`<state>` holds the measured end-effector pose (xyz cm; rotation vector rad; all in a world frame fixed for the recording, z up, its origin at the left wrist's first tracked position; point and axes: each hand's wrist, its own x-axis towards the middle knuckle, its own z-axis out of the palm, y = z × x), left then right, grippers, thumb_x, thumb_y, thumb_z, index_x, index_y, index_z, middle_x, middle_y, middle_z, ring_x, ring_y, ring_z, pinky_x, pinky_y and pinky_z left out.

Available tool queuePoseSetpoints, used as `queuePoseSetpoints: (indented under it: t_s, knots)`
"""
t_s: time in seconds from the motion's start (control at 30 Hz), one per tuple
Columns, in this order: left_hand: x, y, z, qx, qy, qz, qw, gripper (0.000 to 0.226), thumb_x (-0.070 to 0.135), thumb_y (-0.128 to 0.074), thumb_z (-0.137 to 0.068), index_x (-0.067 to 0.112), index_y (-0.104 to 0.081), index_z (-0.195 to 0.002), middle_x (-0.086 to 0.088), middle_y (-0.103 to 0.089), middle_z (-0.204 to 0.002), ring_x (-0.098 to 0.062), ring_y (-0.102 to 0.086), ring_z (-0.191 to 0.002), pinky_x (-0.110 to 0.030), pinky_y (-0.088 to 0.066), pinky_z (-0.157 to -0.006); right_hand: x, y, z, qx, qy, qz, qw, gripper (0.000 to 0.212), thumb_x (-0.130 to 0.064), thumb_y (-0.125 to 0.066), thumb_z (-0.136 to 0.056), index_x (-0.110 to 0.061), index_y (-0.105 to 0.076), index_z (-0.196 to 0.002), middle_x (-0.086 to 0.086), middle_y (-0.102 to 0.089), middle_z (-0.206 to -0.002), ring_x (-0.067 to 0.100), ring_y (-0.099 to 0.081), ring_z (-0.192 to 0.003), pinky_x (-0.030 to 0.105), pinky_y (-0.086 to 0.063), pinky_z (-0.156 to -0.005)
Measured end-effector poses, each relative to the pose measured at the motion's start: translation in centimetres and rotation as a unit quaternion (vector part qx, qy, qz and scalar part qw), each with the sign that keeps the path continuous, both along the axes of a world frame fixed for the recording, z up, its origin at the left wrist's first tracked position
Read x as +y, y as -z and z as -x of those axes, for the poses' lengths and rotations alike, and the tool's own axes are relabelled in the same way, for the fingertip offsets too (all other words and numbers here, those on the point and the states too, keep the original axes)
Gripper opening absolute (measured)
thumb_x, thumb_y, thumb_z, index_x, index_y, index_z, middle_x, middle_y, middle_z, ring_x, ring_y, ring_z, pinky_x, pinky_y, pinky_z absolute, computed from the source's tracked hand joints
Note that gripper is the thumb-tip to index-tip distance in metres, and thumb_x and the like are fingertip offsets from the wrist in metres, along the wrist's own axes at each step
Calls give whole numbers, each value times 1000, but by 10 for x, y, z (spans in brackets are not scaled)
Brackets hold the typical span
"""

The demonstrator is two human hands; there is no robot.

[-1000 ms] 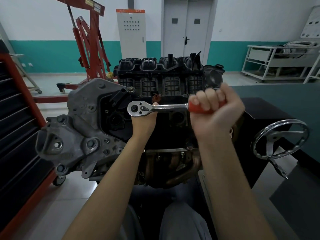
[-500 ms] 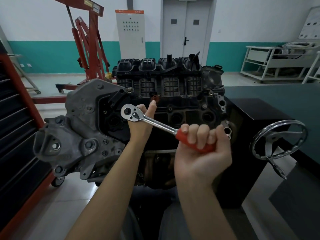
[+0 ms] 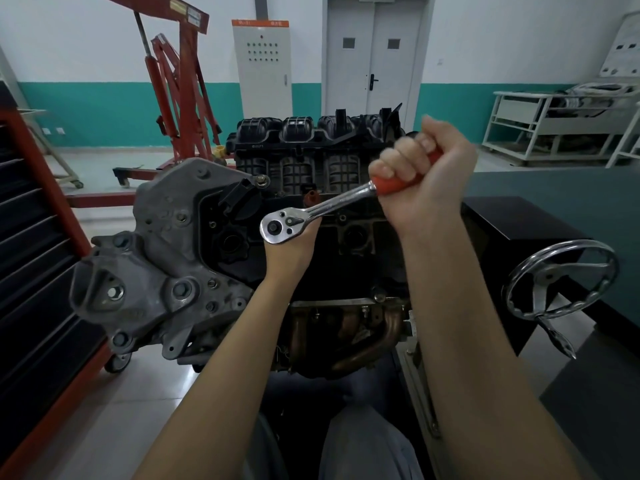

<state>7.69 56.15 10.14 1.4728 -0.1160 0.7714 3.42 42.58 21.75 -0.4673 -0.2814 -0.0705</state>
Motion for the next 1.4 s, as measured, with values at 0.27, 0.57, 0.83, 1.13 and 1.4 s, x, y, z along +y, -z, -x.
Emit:
queuePoseSetpoints:
  t_s: [0.27,0.57,0.83,1.13,1.4]
  knots:
    - [-1,-6,4,-19,-5,-1,1000,59,2,-63,-89,21,-23,-50,16,-26,-37,-3,-24,-36,-10,-24,-43,22,80,66,-15,97,-154,983,44,-18,-39,-90,-21,-37,-47,-5,-30,-41,12,-31,-41,25,-43,-50]
    - [0,1,-2,1,2,23,1000,49,12,-64,-84,33,-41,-46,18,-41,-44,1,-37,-44,-13,-34,-48,-2,2,-6,-3,-12,10,1000,41,-10,-43,-89,-18,-36,-49,-6,-27,-39,10,-24,-36,18,-30,-43]
    - [1,0,-2,-26,-6,-7,1000,49,2,-61,-90,20,-35,-52,17,-38,-42,1,-36,-43,-10,-32,-49,0,42,26,6,44,-80,996,39,-14,-42,-91,-20,-36,-53,-6,-29,-42,11,-26,-39,20,-33,-45]
    - [0,0,-3,-17,-17,-17,1000,58,2,-60,-89,25,-25,-49,16,-30,-38,-2,-28,-38,-14,-26,-46,0,57,35,-9,59,-114,992,43,-14,-38,-91,-21,-34,-48,-6,-27,-41,11,-25,-39,21,-35,-46]
    - [0,3,-5,11,13,17,1000,36,26,-62,-77,36,-48,-45,21,-44,-45,2,-41,-46,-10,-36,-50,-6,-4,-10,5,-43,14,999,41,-11,-42,-90,-17,-35,-50,-6,-27,-39,10,-24,-35,19,-30,-42]
